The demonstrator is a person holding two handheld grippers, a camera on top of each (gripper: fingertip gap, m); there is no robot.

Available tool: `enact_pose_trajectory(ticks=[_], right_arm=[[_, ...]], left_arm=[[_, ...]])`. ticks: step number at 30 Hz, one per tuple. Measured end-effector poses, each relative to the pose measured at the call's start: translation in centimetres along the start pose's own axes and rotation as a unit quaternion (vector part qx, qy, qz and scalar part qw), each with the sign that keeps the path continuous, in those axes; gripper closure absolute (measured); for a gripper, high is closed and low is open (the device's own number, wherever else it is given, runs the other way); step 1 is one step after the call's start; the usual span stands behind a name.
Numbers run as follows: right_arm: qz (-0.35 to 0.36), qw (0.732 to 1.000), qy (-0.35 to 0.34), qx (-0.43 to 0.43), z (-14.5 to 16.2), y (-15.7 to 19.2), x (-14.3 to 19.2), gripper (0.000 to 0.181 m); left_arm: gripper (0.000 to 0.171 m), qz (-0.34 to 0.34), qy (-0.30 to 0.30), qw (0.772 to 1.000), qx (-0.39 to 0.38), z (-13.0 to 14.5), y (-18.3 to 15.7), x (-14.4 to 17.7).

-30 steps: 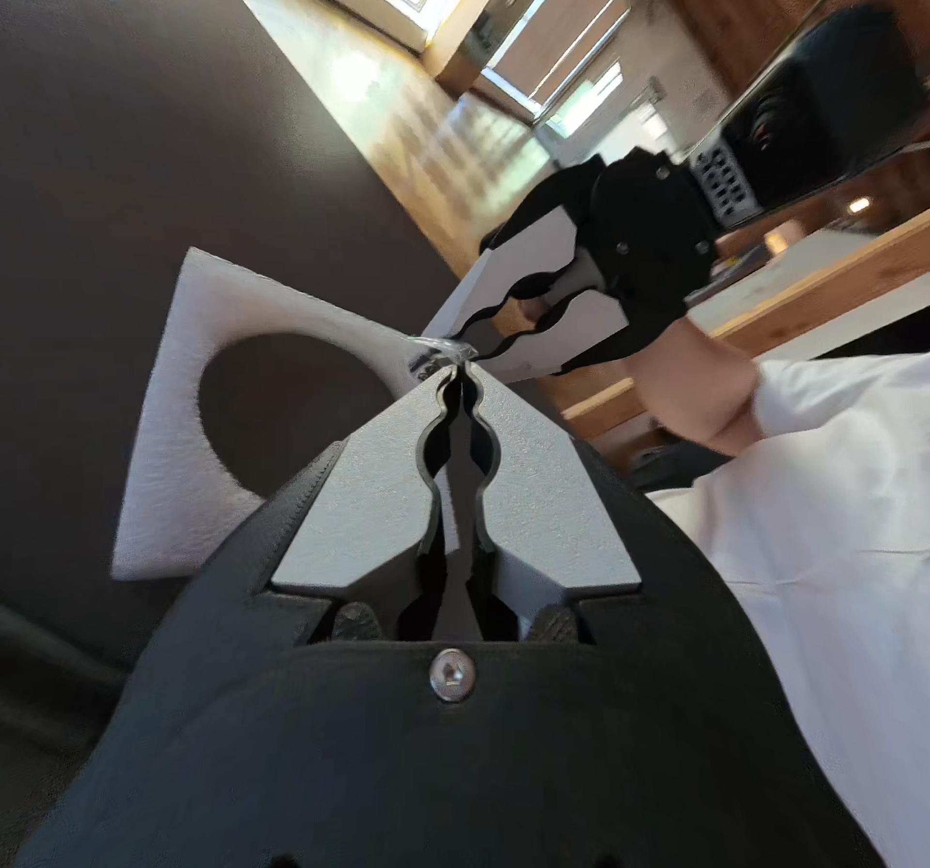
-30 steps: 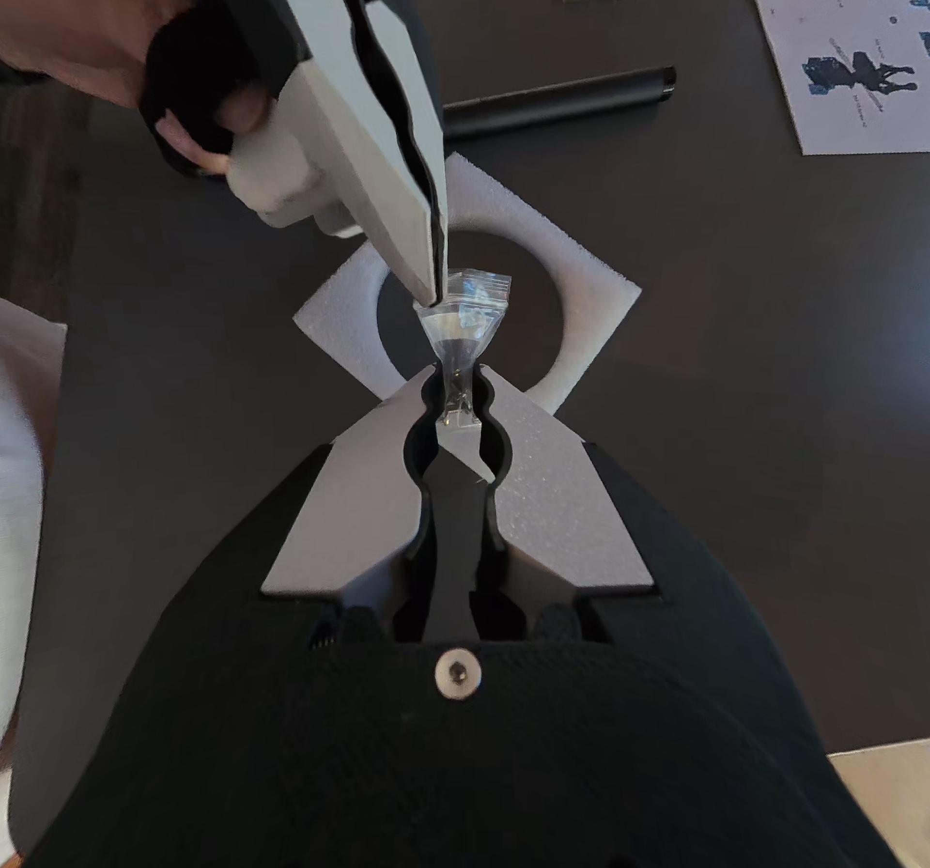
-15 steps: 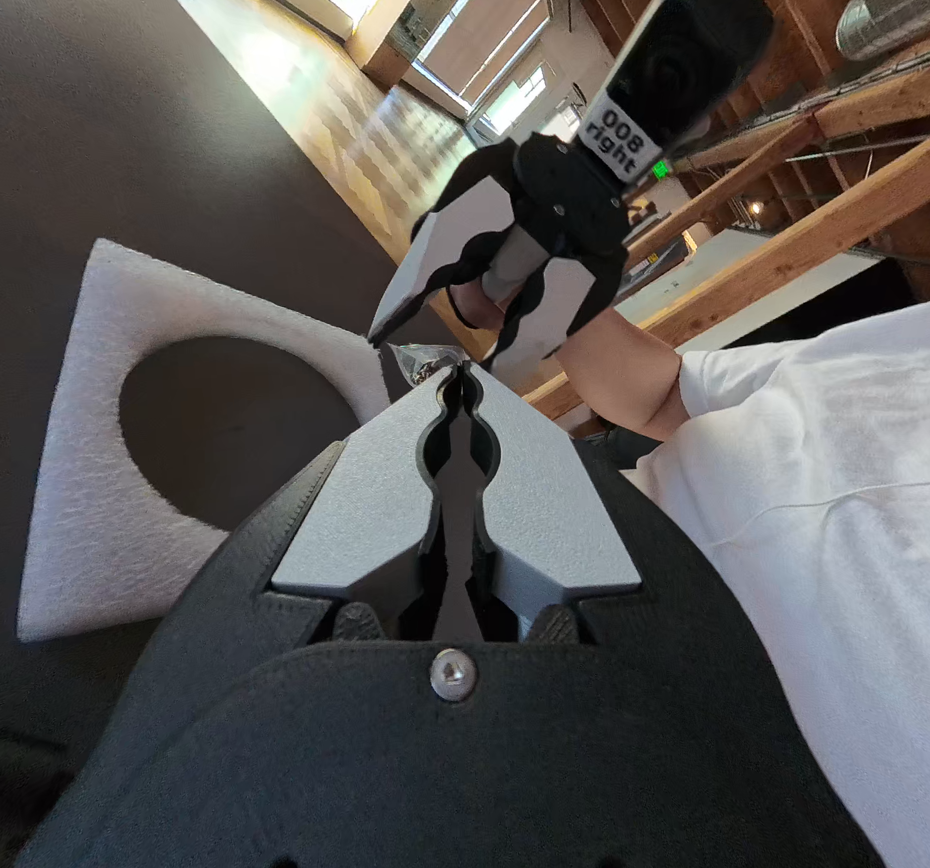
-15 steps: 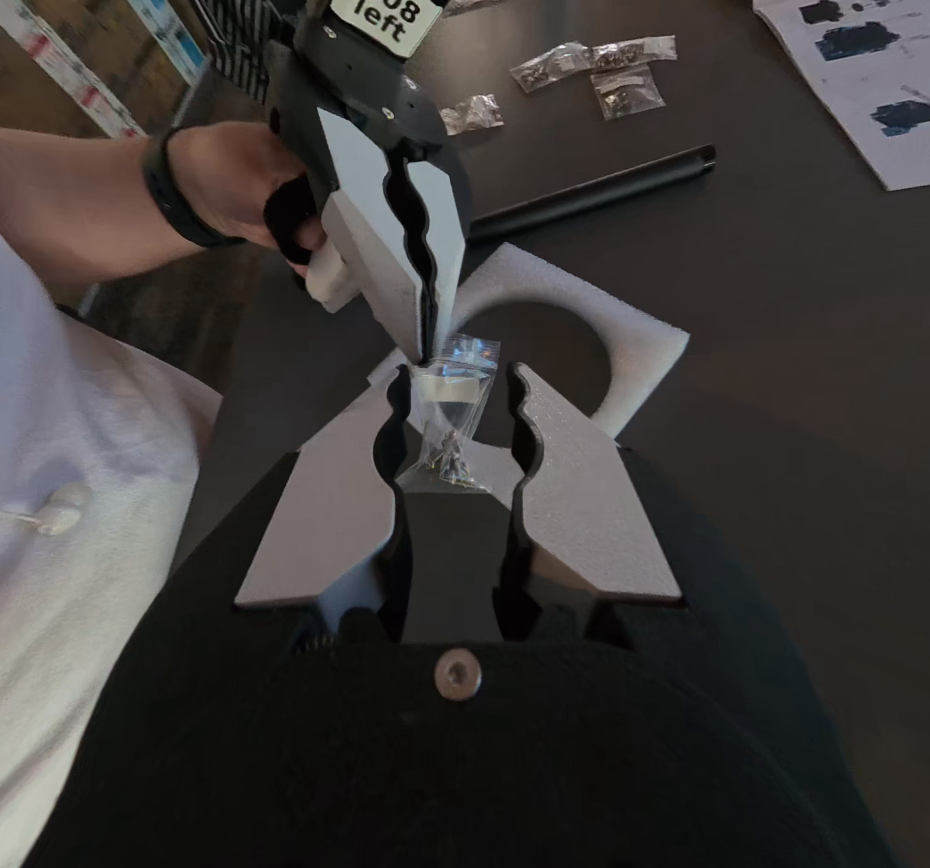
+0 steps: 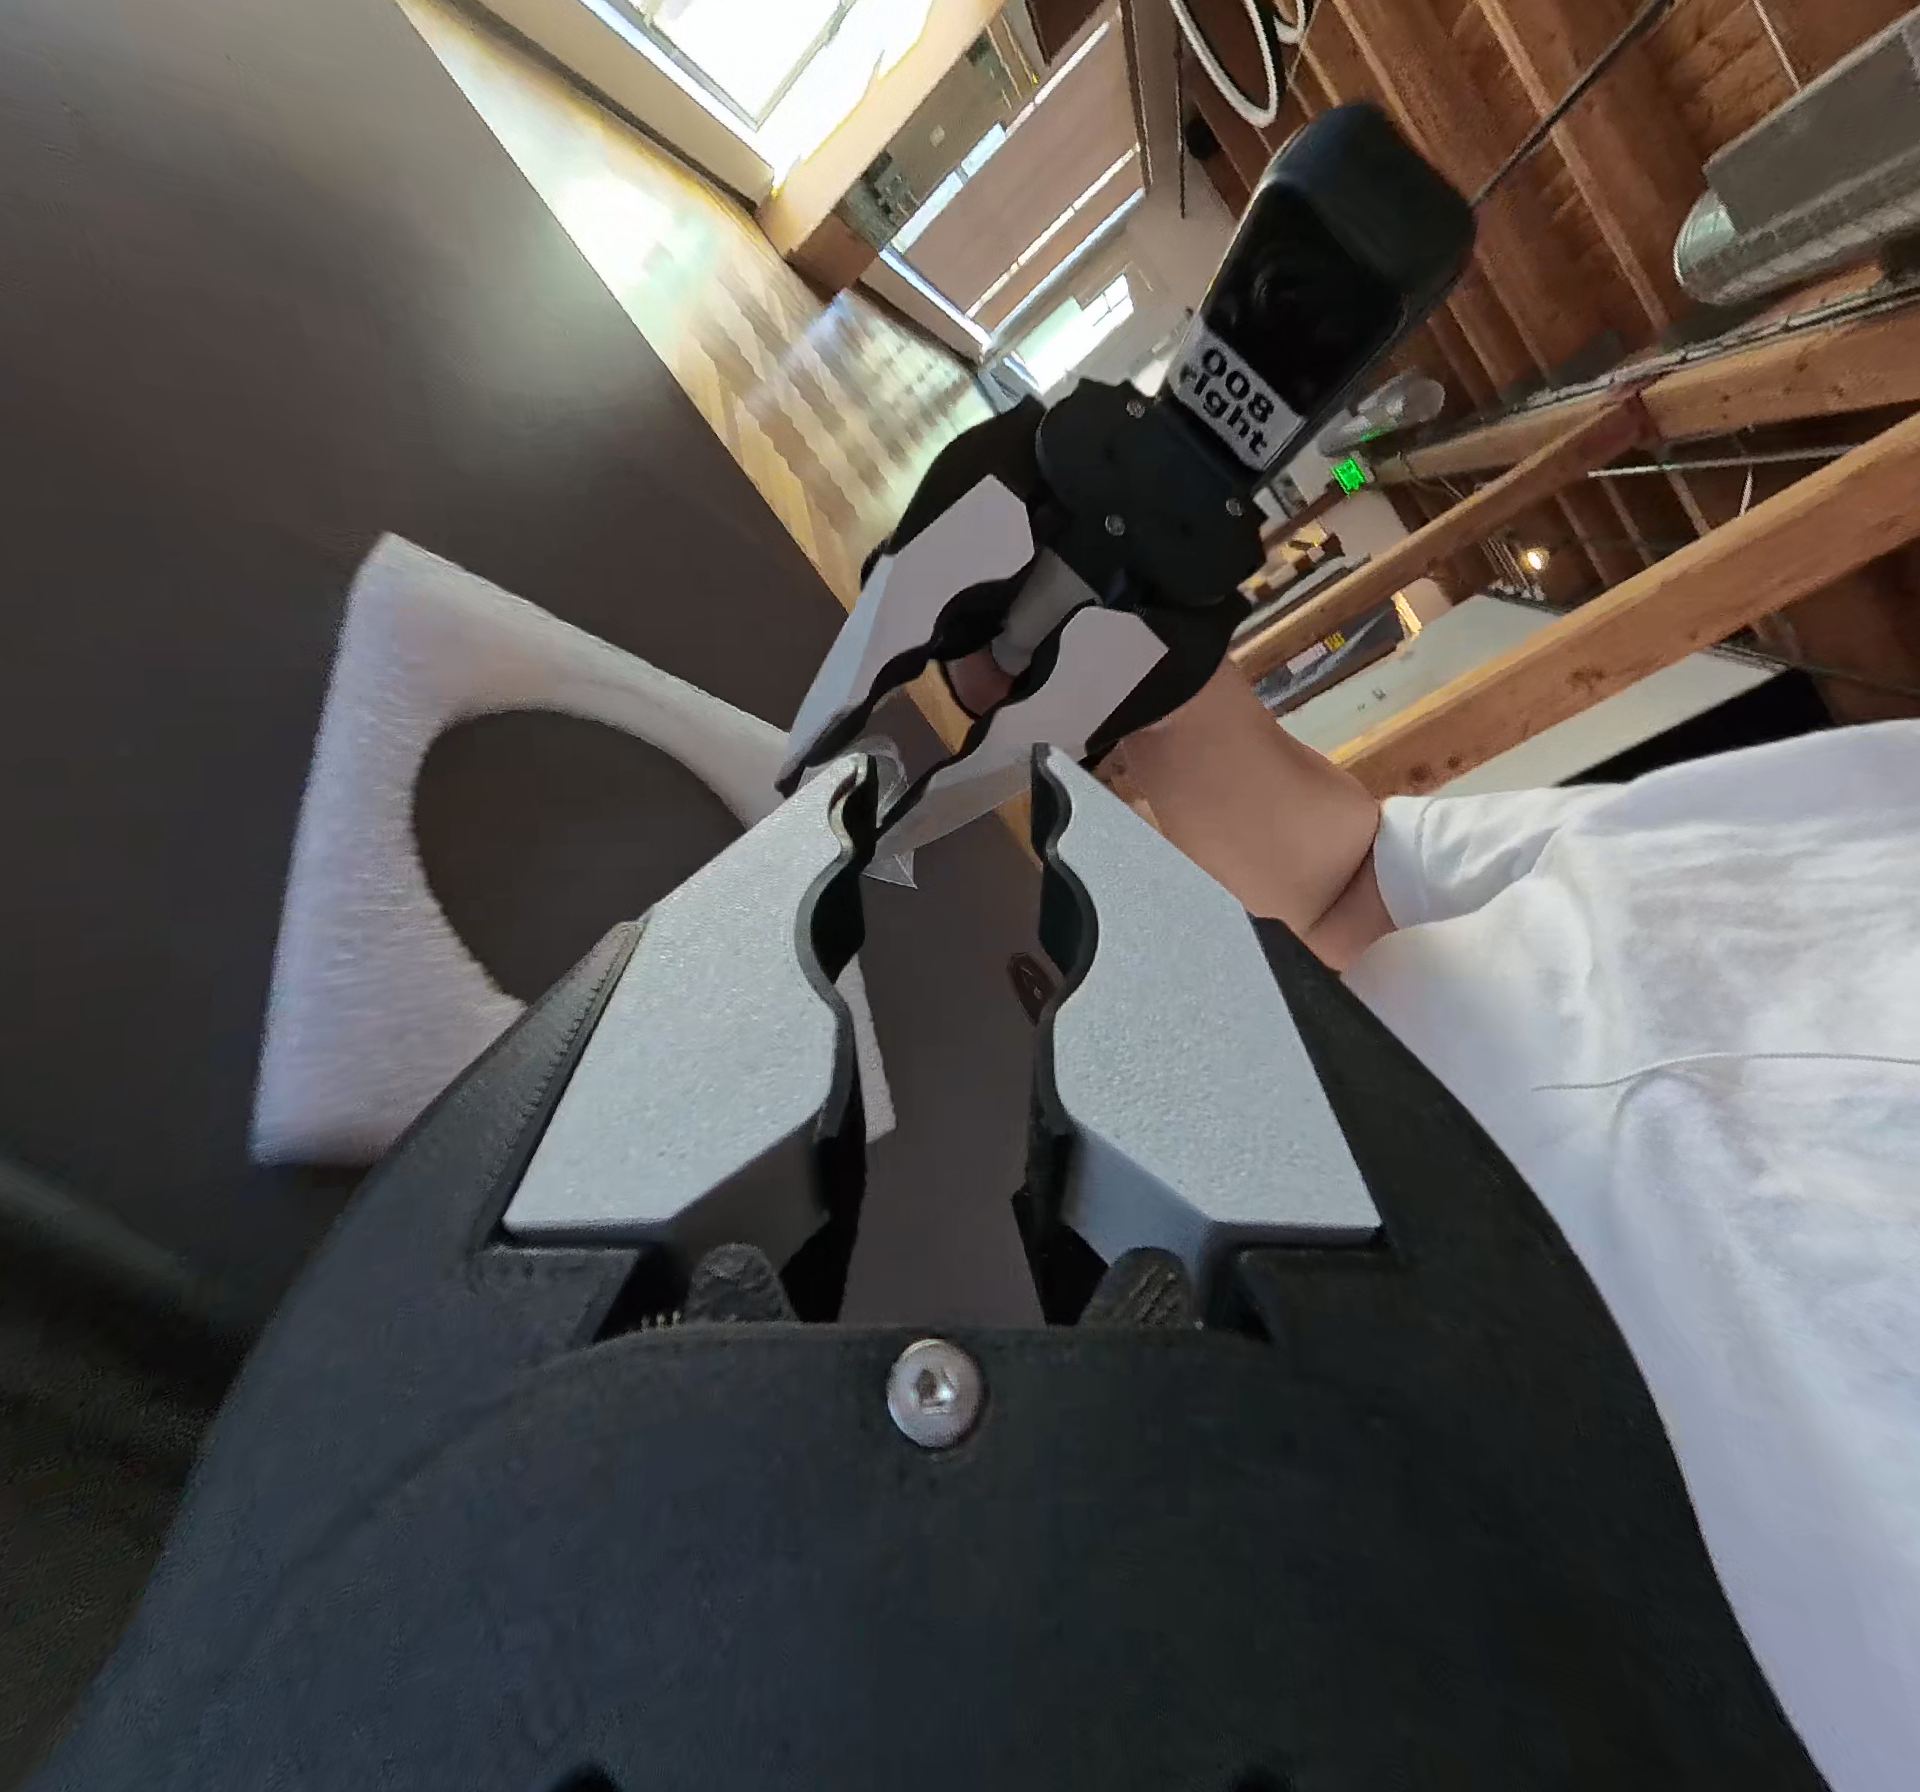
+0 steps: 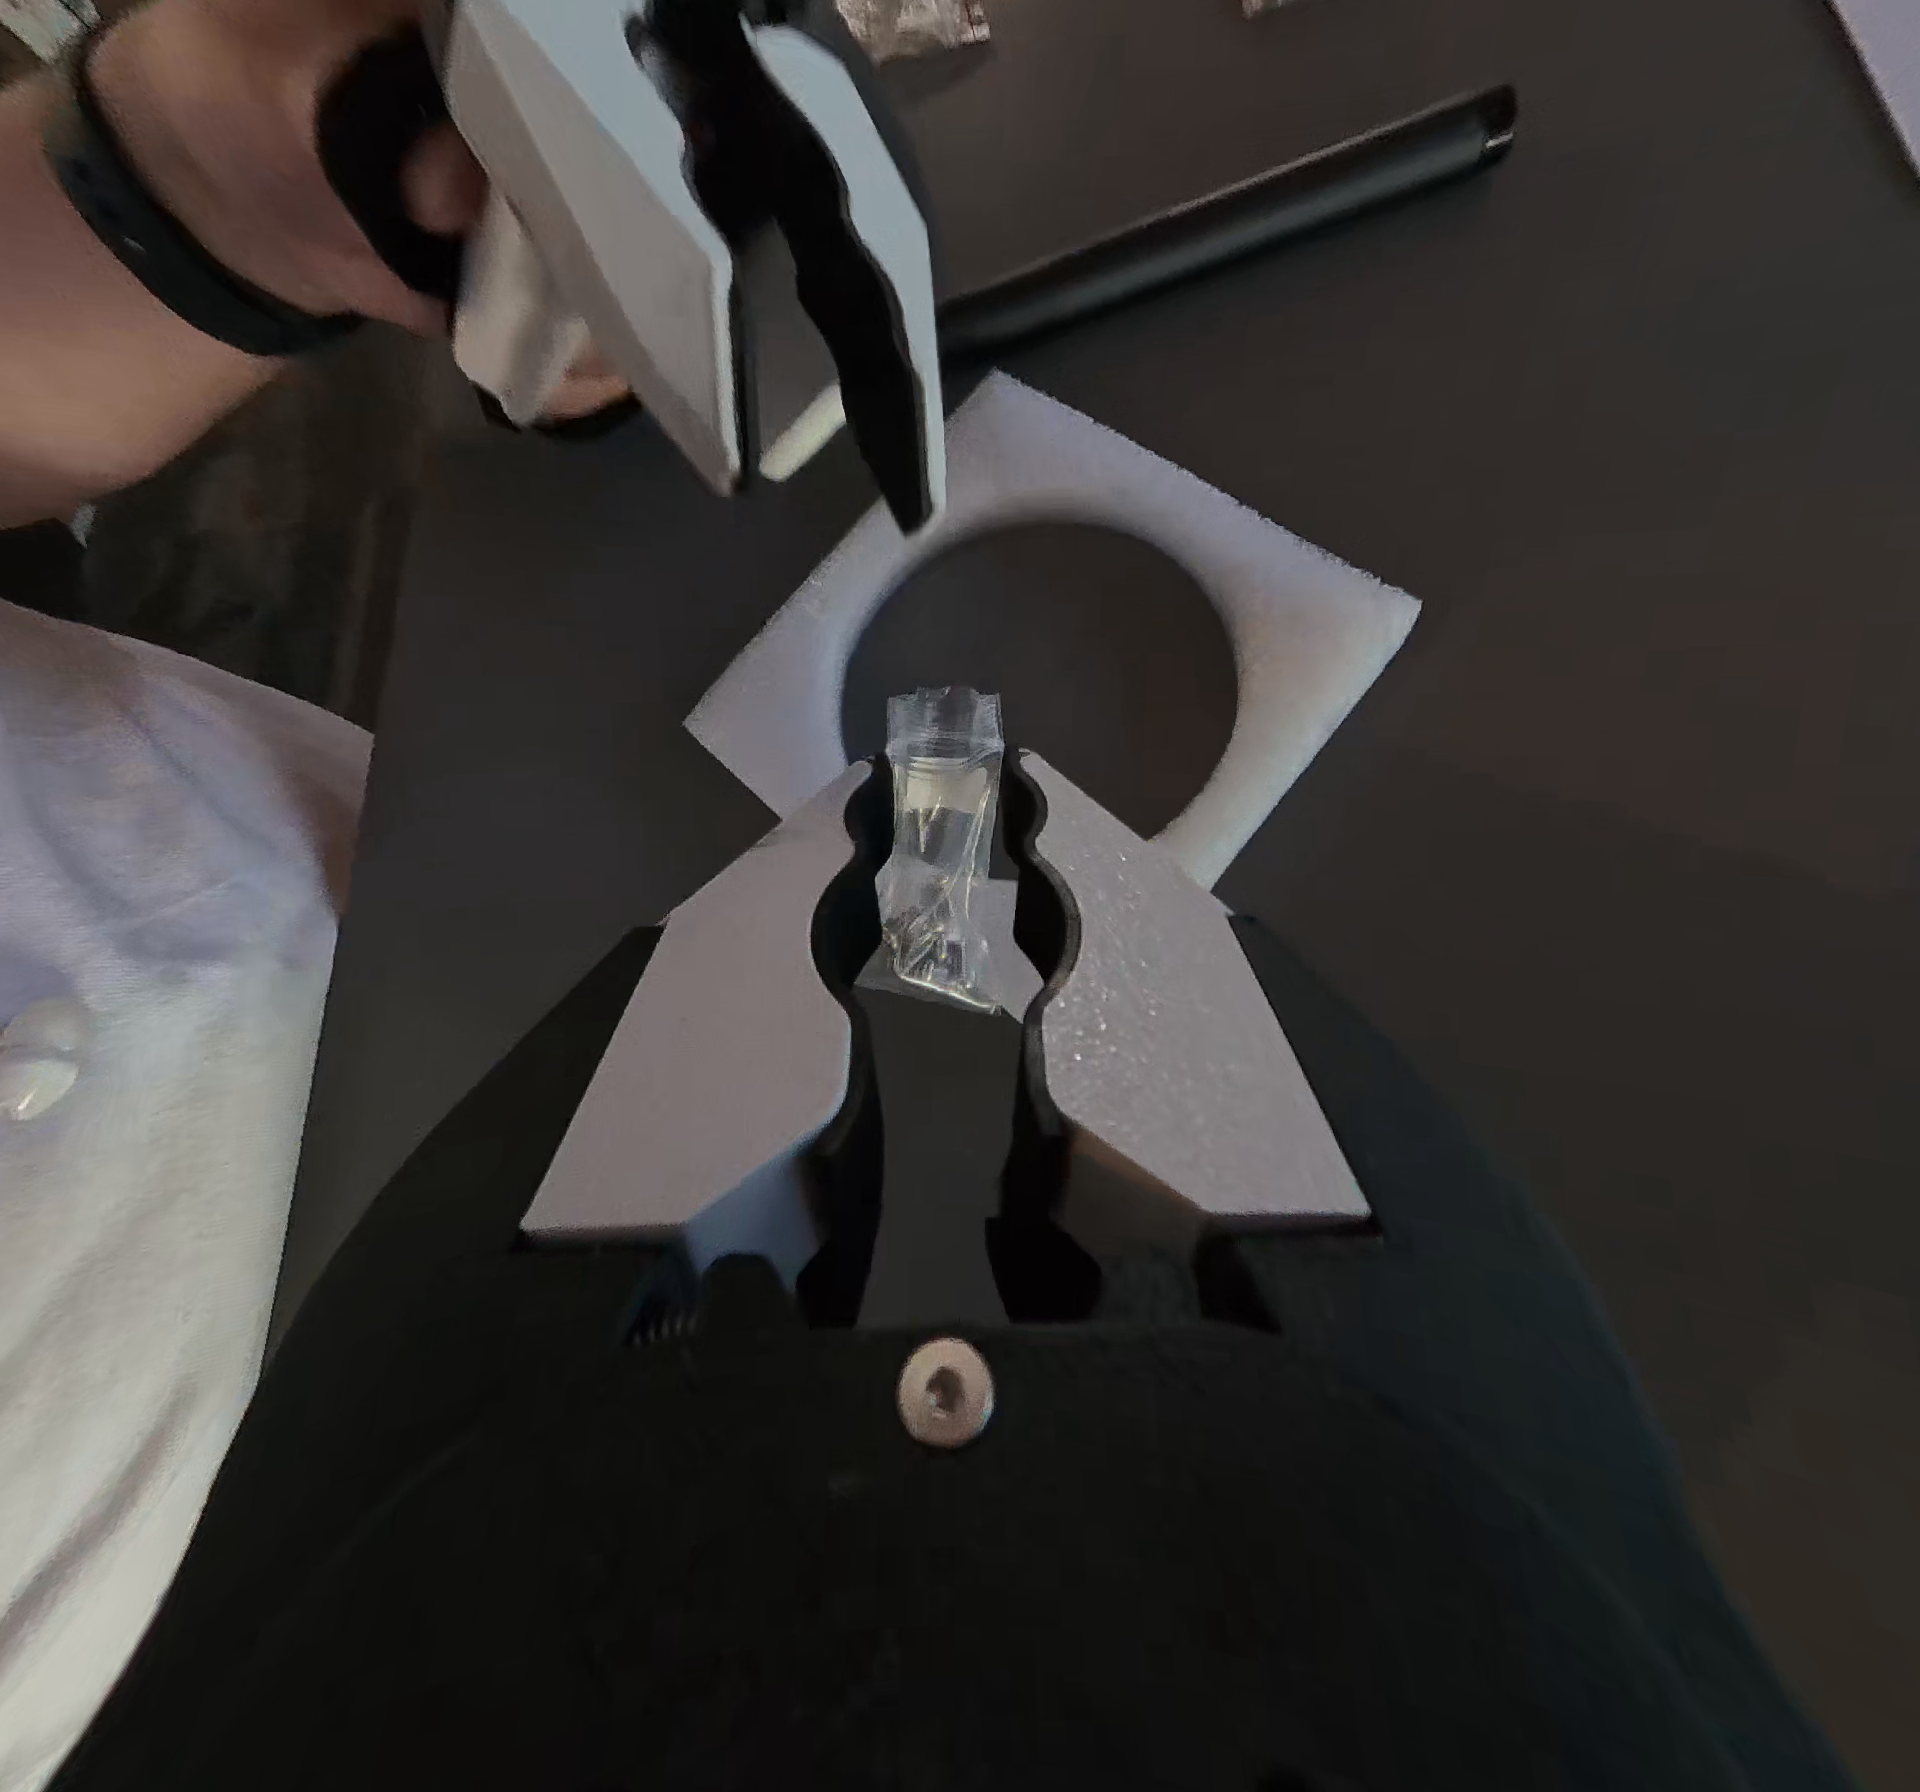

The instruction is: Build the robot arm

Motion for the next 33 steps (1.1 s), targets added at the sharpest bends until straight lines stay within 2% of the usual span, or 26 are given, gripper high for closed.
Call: enact_pose_trajectory(ticks=[5, 10, 14, 22, 25, 27, 30, 33], right_arm=[[0.027, 0.997, 0.073, 0.005, -0.9, -0.3, -1.1, 0.161], [0.036, 0.989, 0.142, -0.004, -0.8, -0.5, -2.7, 0.156], [0.051, 0.984, 0.167, 0.010, -0.8, -0.7, -3.1, 0.155], [0.056, 0.983, 0.174, 0.028, -0.8, -0.4, -2.8, 0.156], [0.051, 0.981, 0.185, 0.013, -0.5, -0.3, -2.8, 0.155], [0.058, 0.979, 0.189, 0.041, -0.7, -0.1, -2.8, 0.156], [0.054, 0.980, 0.190, 0.019, -0.5, -0.4, -2.8, 0.155], [0.062, 0.977, 0.201, 0.044, -0.7, -0.3, -2.7, 0.156]], left_arm=[[0.144, -0.049, -0.010, 0.998, -0.028, -0.7, 0.6, 2.8], [0.144, -0.110, -0.007, 0.992, -0.061, -0.3, 1.1, 4.3], [0.145, -0.108, -0.007, 0.992, -0.061, 0.2, 1.0, 4.6], [0.145, -0.106, -0.008, 0.993, -0.060, 0.4, 1.1, 4.9], [0.145, -0.103, -0.007, 0.993, -0.058, 0.4, 1.3, 4.7], [0.145, -0.101, -0.004, 0.993, -0.057, 0.5, 1.3, 4.6], [0.145, -0.097, 0.000, 0.994, -0.057, 0.7, 1.2, 4.3], [0.145, -0.095, 0.001, 0.994, -0.057, 0.7, 1.1, 4.2]])
Point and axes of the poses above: each gripper's, where its closed fingertips meet, x back along the fingers, z out of its underside, y = z × x across the jaws, the point moved 6 cm from there along x, back along the fingers, and after that the axes turned 12 degrees about -z, right-handed, at the moved point
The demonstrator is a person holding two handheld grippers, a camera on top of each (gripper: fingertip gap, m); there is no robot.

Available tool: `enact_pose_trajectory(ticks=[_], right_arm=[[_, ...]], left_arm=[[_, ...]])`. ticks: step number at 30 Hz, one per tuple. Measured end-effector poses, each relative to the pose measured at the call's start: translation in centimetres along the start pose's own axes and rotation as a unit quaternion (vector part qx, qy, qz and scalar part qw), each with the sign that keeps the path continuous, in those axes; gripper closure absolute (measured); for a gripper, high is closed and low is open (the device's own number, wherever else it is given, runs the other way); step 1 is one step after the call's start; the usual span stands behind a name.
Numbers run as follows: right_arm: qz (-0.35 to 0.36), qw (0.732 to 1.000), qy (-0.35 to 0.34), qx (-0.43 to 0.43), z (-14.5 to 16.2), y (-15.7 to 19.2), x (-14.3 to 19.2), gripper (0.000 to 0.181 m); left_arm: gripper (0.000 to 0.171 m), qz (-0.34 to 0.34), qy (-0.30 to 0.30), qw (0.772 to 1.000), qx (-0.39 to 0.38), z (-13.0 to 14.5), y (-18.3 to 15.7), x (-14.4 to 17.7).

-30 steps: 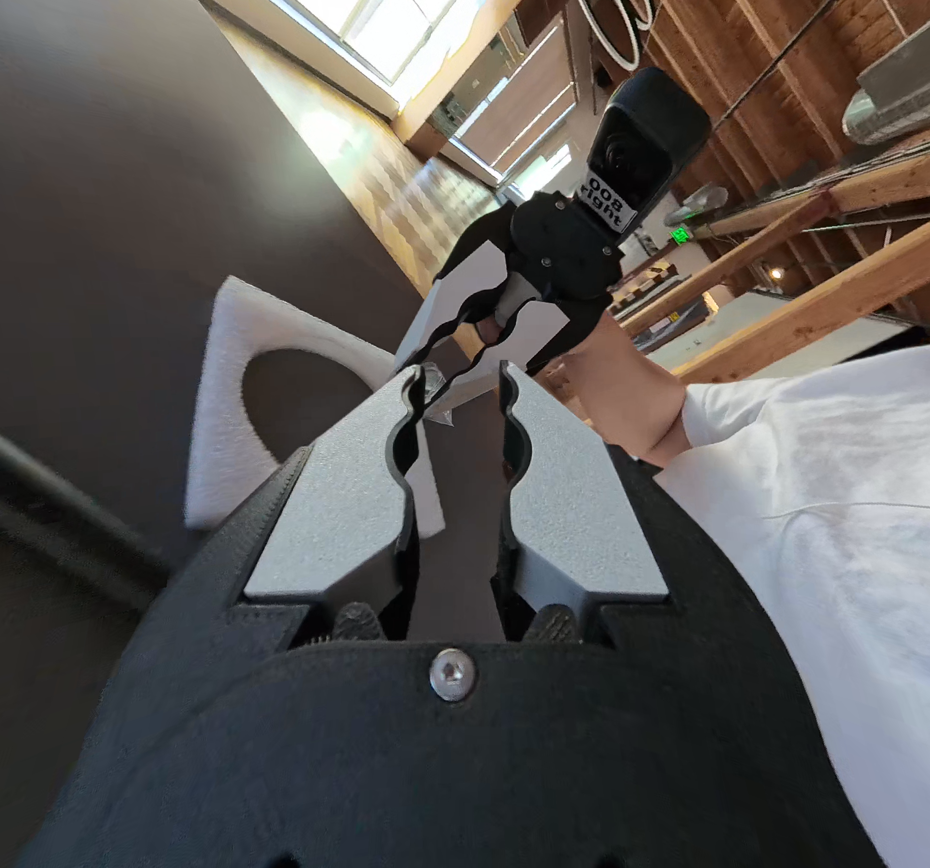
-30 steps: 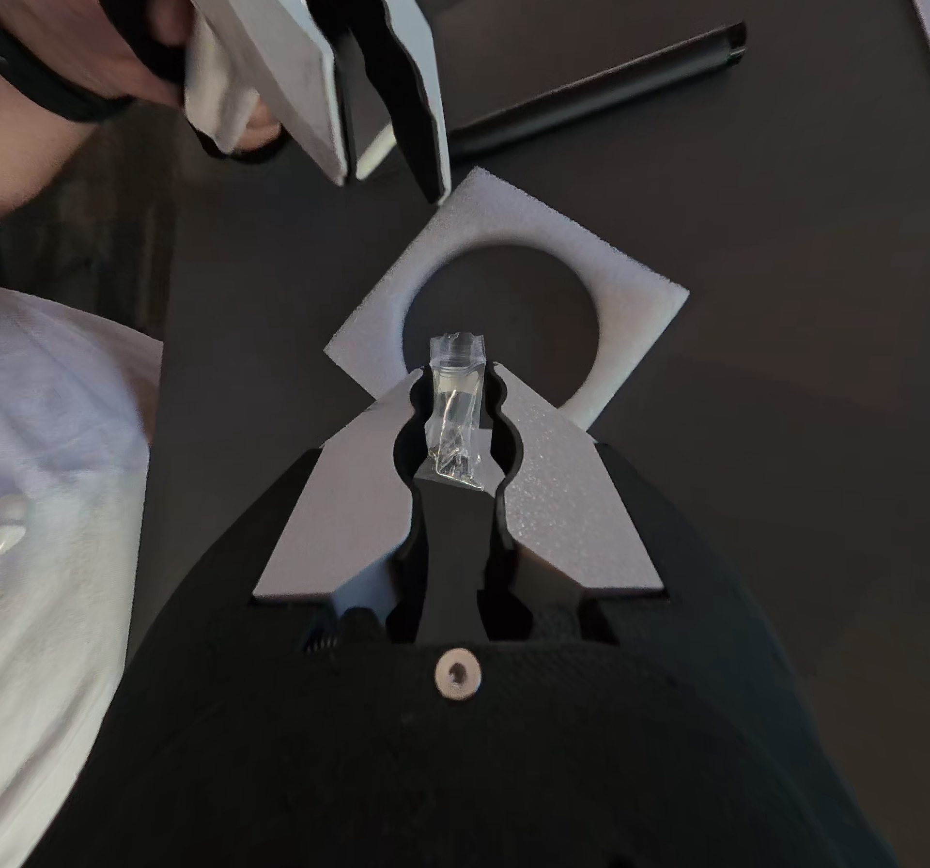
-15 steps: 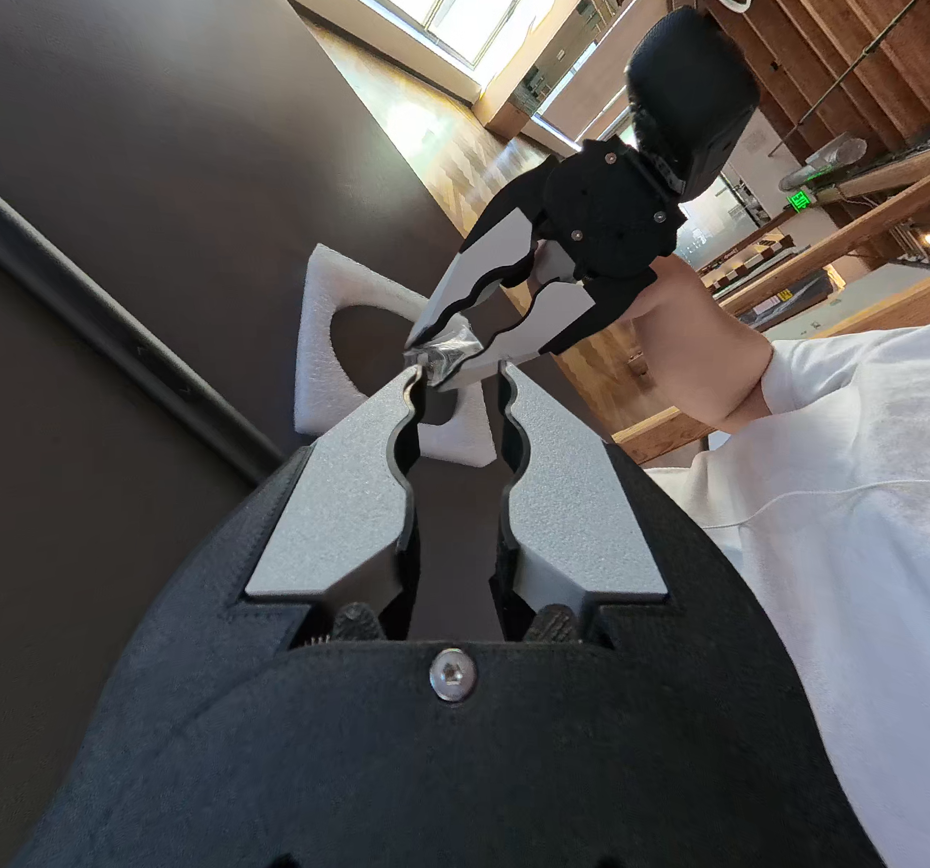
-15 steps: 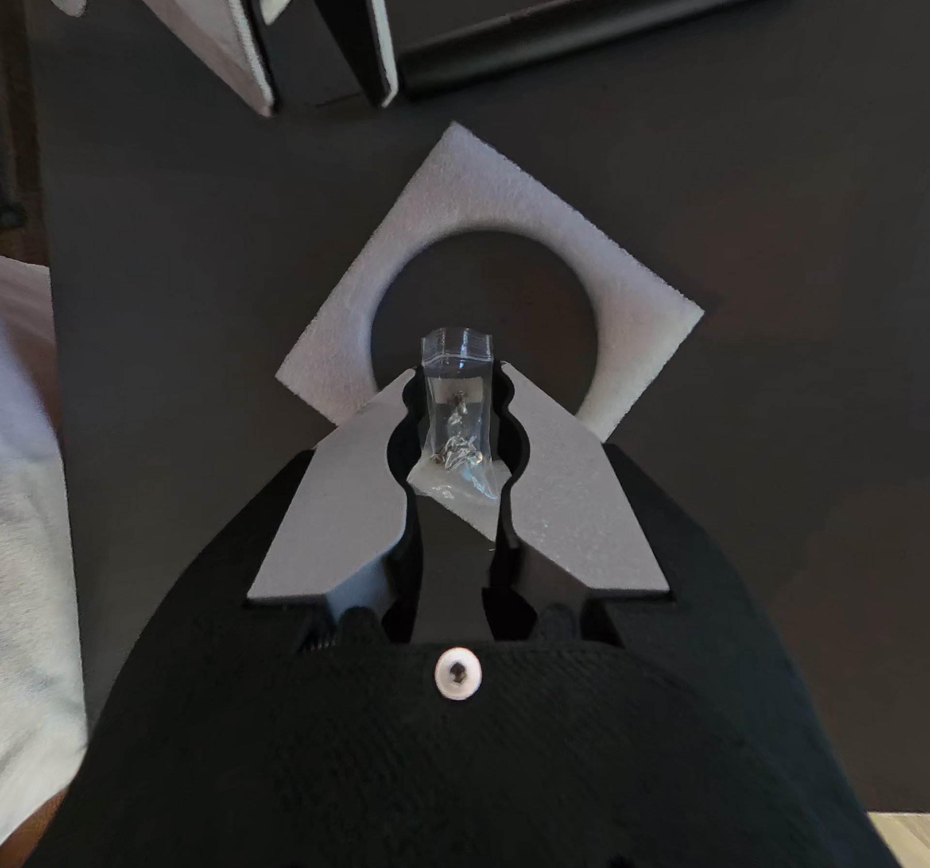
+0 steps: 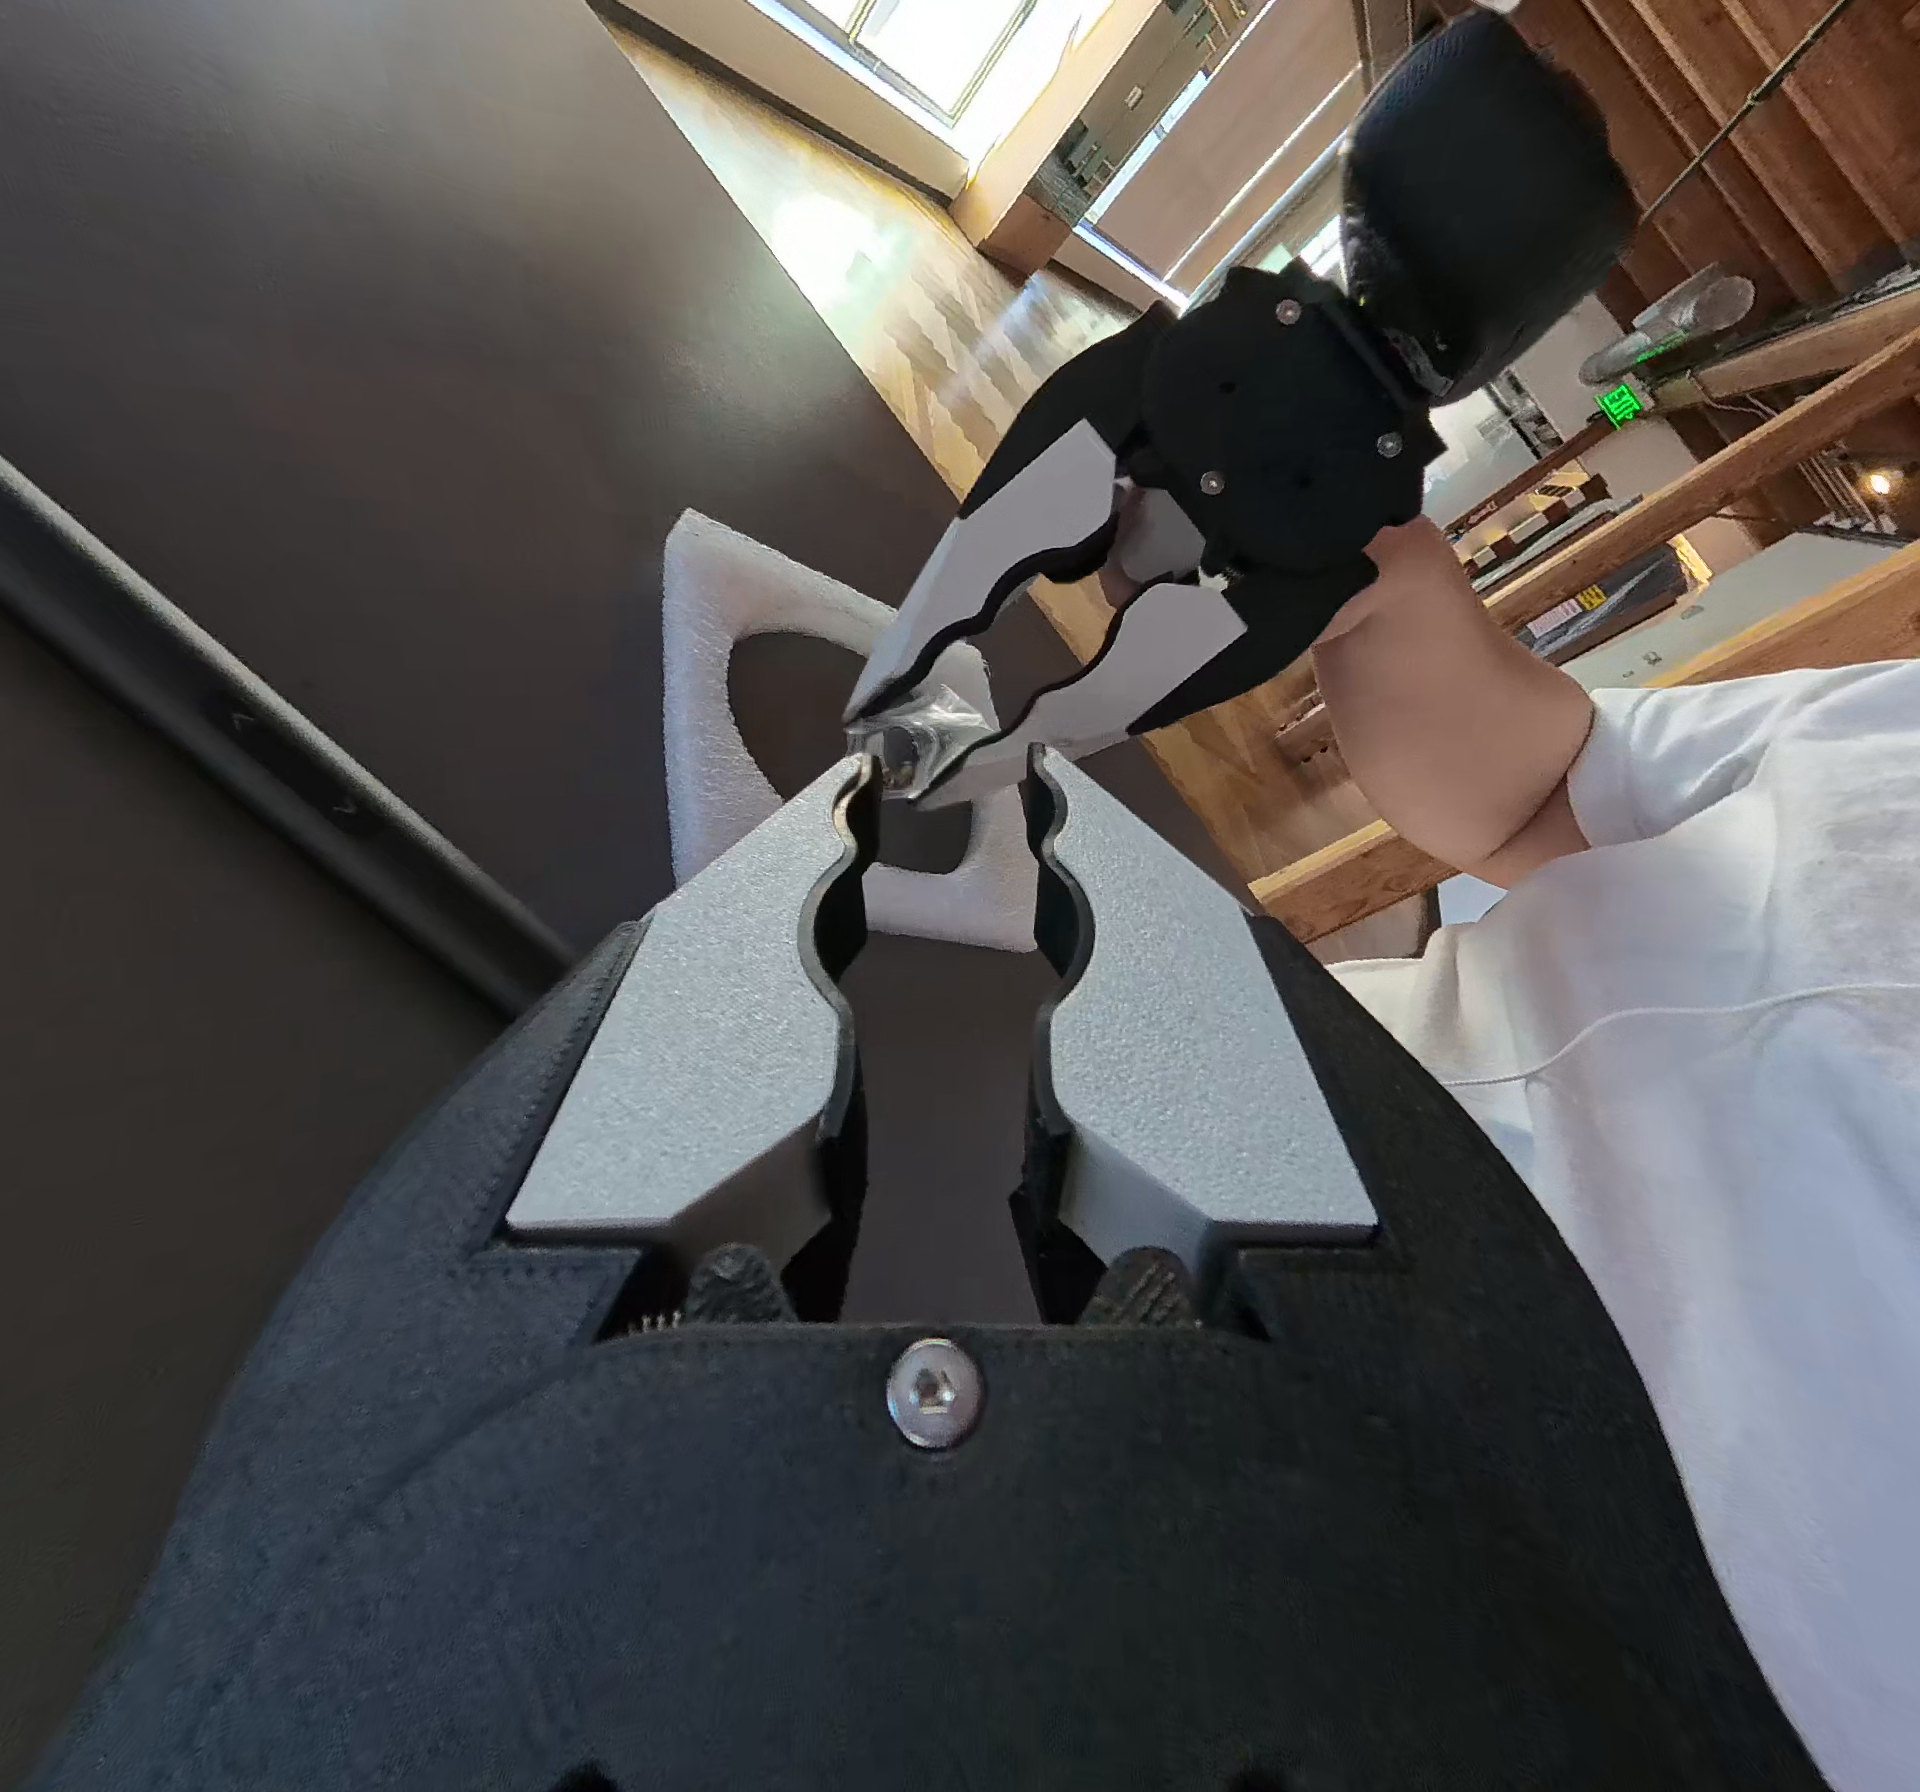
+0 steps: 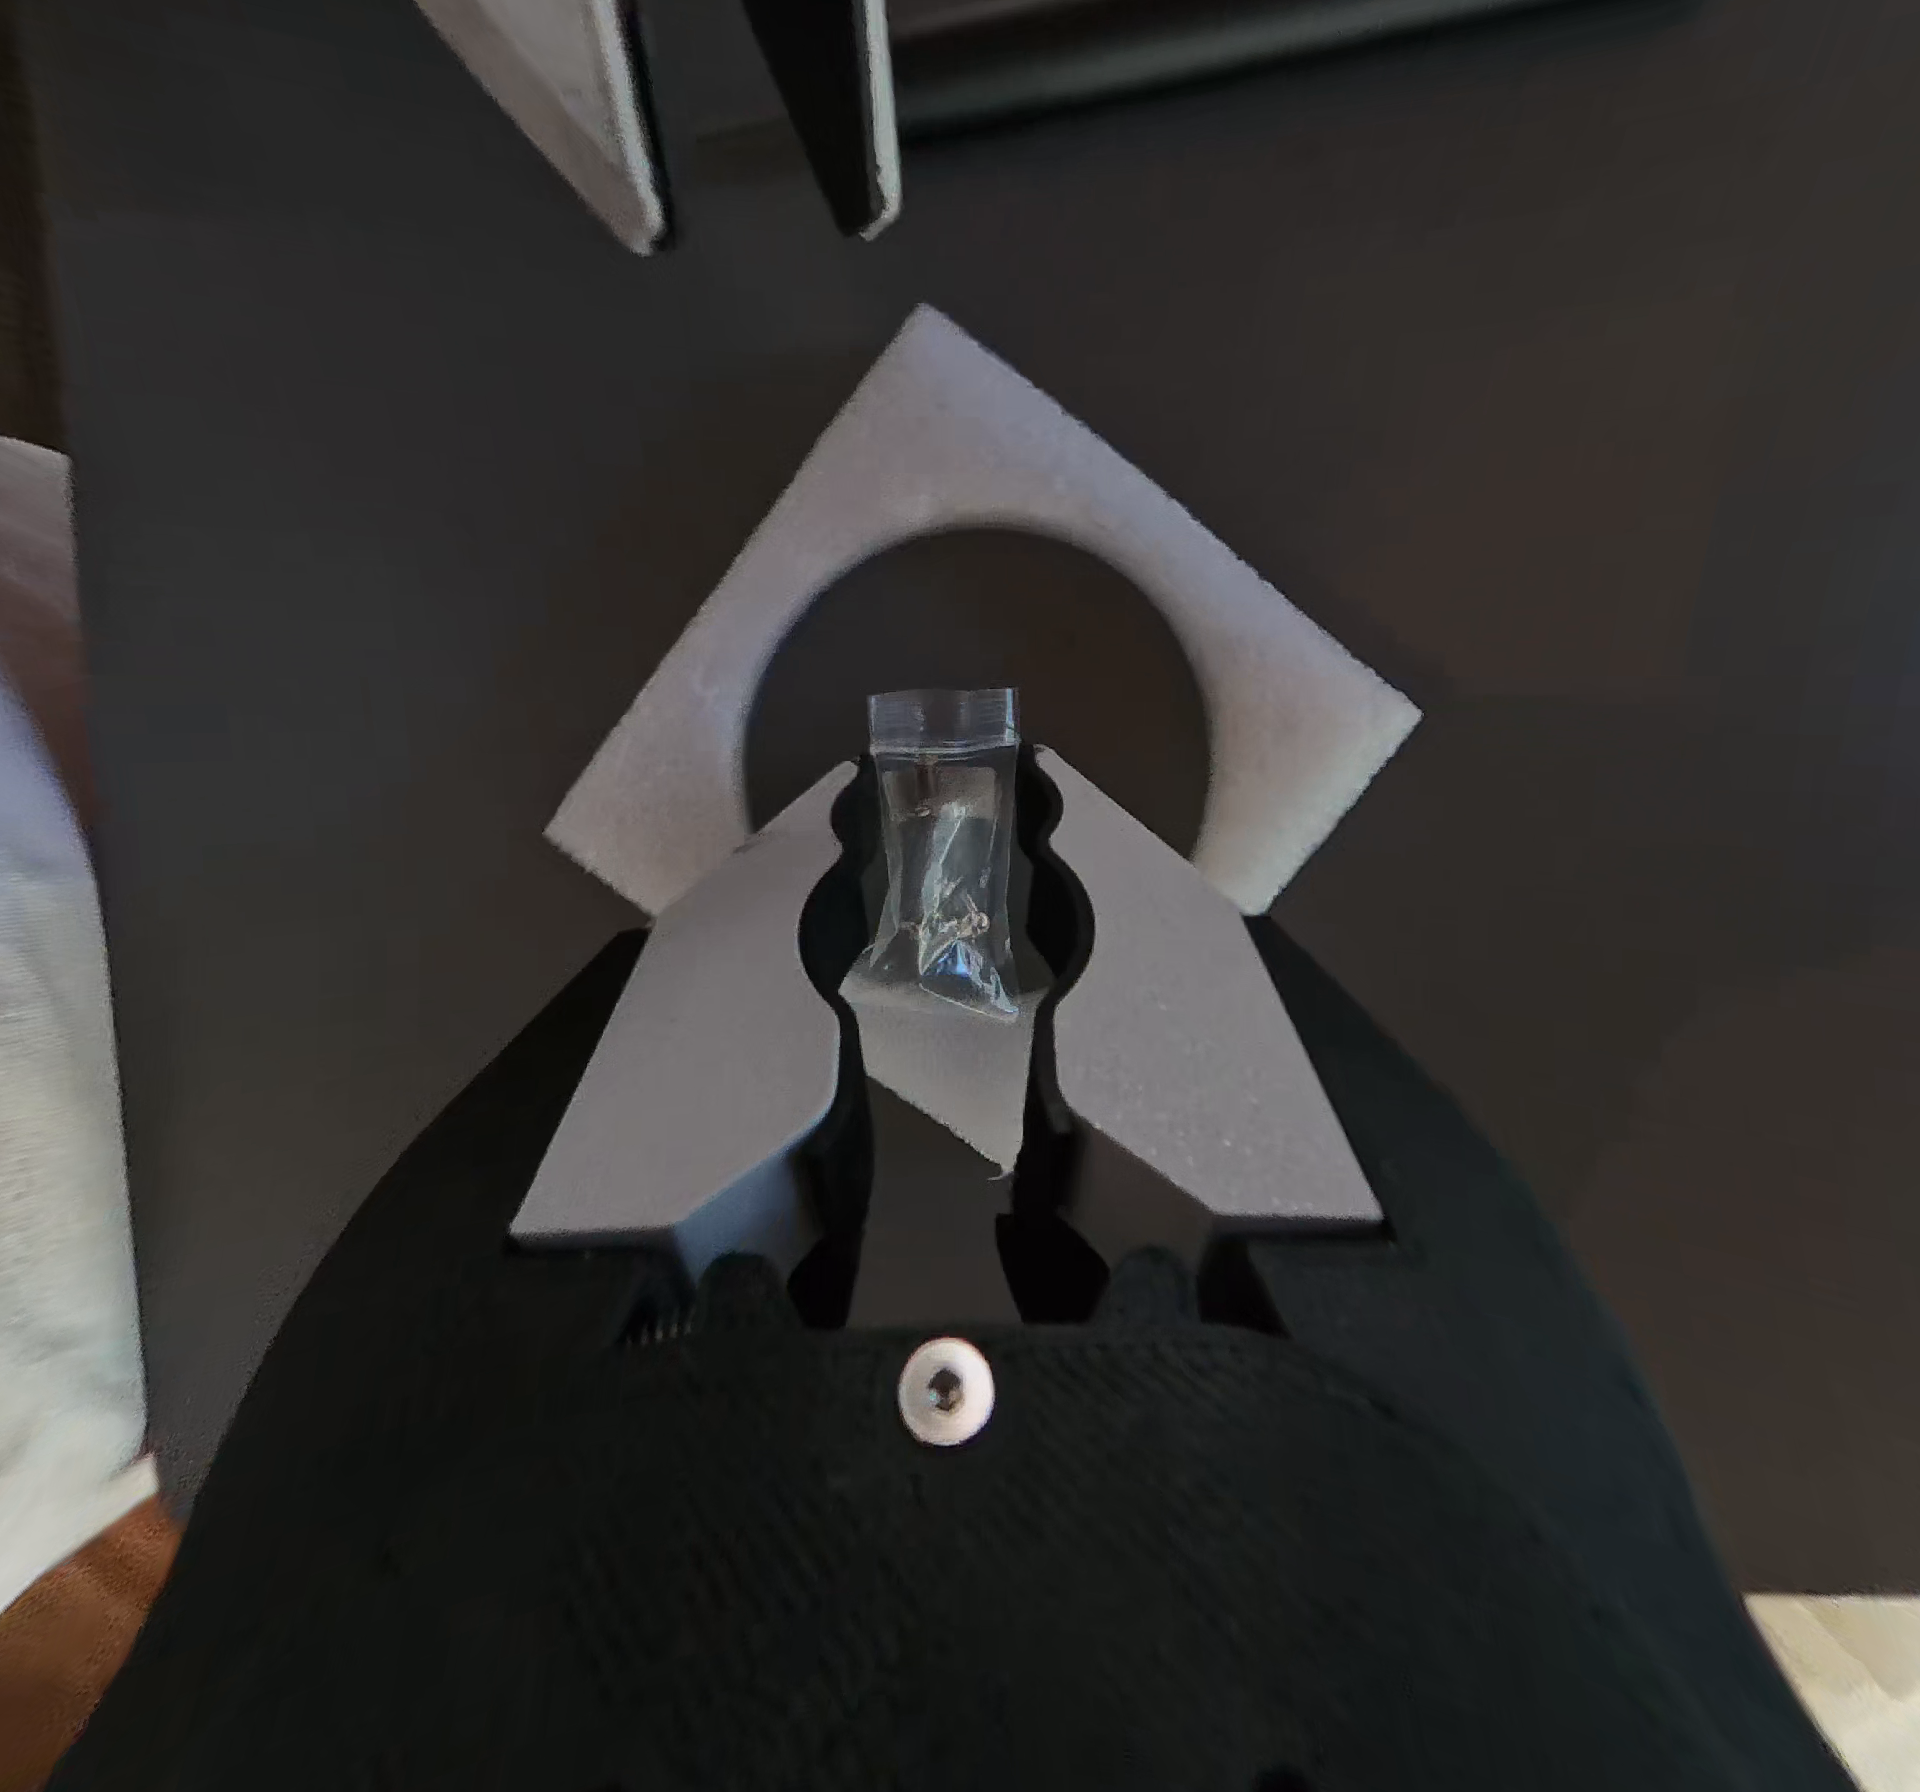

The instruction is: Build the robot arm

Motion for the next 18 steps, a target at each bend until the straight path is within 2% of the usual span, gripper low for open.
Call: enact_pose_trajectory(ticks=[2, 5, 8, 10, 14, 18], right_arm=[[-0.002, 1.000, 0.006, -0.015, 0.17, -0.25, -0.08, 0.154], [0.002, 1.000, 0.012, 0.008, -0.16, 0.21, -0.02, 0.156], [-0.008, 1.000, 0.007, -0.016, 0.00, -0.04, -0.15, 0.155], [-0.004, 1.000, 0.011, 0.004, -0.05, 0.27, -0.14, 0.156], [-0.005, 1.000, 0.008, -0.007, 0.24, -0.18, -0.17, 0.152], [0.010, 0.999, 0.023, 0.020, 0.65, 0.16, 0.02, 0.140]], left_arm=[[0.145, 0.002, 0.000, 1.000, 0.002, -0.01, -0.04, 0.02], [0.145, 0.001, 0.000, 1.000, 0.001, -0.01, -0.04, 0.13], [0.145, 0.001, -0.002, 1.000, 0.003, -0.03, -0.02, 0.18], [0.145, 0.001, -0.002, 1.000, 0.003, -0.04, -0.04, 0.20], [0.145, 0.003, -0.002, 1.000, 0.004, -0.04, -0.09, 0.10], [0.145, 0.004, -0.001, 1.000, 0.003, 0.03, -0.17, 0.04]])
Point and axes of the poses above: each gripper's, where its closed fingertips meet, x back along the fingers, z out of its underside, y = z × x across the jaws, the point moved 6 cm from there along x, back along the fingers, and after that the axes turned 12 degrees about -z, right-handed, at the moved point
